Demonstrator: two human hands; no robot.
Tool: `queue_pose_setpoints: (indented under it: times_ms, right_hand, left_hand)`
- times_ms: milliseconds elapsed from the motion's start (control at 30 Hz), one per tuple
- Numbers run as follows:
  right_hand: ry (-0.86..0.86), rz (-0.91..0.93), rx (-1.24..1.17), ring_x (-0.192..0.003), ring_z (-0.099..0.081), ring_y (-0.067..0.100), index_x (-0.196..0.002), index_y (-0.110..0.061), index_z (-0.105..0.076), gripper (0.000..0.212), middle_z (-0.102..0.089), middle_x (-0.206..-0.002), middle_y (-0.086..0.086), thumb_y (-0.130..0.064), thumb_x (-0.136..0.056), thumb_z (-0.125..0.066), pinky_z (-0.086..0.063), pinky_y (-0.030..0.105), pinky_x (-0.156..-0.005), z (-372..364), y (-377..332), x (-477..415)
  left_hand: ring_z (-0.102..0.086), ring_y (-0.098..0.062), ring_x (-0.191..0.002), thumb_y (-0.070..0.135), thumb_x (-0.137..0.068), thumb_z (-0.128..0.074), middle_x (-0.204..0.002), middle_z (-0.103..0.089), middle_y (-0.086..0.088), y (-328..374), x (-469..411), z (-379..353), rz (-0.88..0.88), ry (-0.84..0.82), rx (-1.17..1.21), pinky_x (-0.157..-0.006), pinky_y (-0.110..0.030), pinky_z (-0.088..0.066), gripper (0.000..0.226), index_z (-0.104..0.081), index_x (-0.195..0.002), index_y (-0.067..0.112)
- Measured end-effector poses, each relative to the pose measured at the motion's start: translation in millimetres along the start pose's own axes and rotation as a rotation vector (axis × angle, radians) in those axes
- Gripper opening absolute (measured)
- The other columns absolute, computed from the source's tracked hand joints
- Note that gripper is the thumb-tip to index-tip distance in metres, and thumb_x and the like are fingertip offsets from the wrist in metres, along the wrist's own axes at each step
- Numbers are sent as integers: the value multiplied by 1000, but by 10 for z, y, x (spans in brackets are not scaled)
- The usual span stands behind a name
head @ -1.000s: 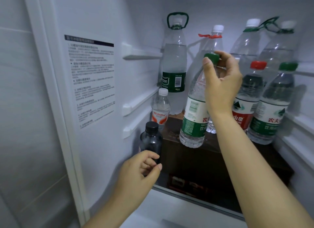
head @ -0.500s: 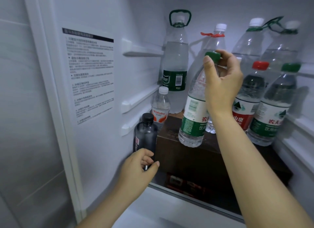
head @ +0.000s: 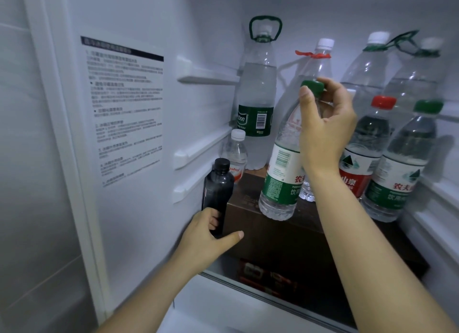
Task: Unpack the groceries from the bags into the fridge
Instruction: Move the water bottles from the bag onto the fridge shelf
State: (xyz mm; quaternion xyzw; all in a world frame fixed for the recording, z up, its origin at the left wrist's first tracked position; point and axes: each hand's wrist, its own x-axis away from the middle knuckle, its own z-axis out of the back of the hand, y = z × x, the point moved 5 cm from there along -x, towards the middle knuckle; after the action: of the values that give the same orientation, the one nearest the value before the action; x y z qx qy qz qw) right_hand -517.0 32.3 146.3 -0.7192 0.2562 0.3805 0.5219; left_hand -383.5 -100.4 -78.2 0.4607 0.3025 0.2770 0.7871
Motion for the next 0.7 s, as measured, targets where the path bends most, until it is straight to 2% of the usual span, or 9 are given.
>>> queue_pose_setpoints:
  times_ms: [100, 233, 333, 433, 567, 700]
  right_hand:
    - [10, 5, 21, -95, -63, 2, -114, -9, -62, 28, -66, -107, 1, -21, -90, -66, -51, 15, -80, -22, 32, -16]
    - [25, 24, 72, -98, -63, 5, -116, -10, -62, 29, -66, -110, 3, -24, -90, -65, -52, 17, -84, -51, 103, -60]
    - [24, 36, 105, -100, -63, 7, -117, -10, -61, 30, -65, -112, 4, -24, -91, -65, -53, 21, -87, -69, 148, -79]
    - [10, 45, 150, -100, -63, 7, -118, -9, -60, 31, -64, -113, 5, -24, -91, -64, -53, 21, -89, -83, 154, -90]
    - [-166, 112, 443, -91, -61, 6, -116, -12, -61, 33, -66, -107, 1, -30, -90, -65, -52, 16, -83, -95, 48, -213]
    - [-333, 120, 689, -86, -63, 11, -115, -11, -63, 43, -69, -103, 1, -38, -82, -73, -55, 29, -83, -10, -105, -415]
  left_hand:
    - [-58, -7, -98, 67, -52, -76, -108, -58, 8, 3, -36, -48, -19, -12, 15, -87, -31, -53, 59, -52, -99, 40]
    - [-62, -6, -98, 76, -50, -74, -110, -62, 10, 0, -76, -97, -45, -23, 57, -85, -33, -56, 59, -56, -96, 43]
    - [-58, -3, -100, 81, -58, -63, -111, -58, 12, 42, -62, -99, -45, -18, 66, -86, -27, -51, 54, -55, -95, 42]
    - [-54, -4, -96, 82, -64, -44, -105, -56, 9, 123, -57, -74, -18, 27, 67, -76, -21, -42, 53, -54, -92, 37]
    - [-56, -8, -91, 81, -68, -43, -99, -58, 5, 144, -113, -97, 28, 49, 75, -71, -22, -40, 58, -56, -89, 29]
    - [-60, -7, -92, 81, -66, -50, -102, -63, 5, 89, -158, -118, 72, 37, 120, -76, -26, -46, 57, -60, -91, 32]
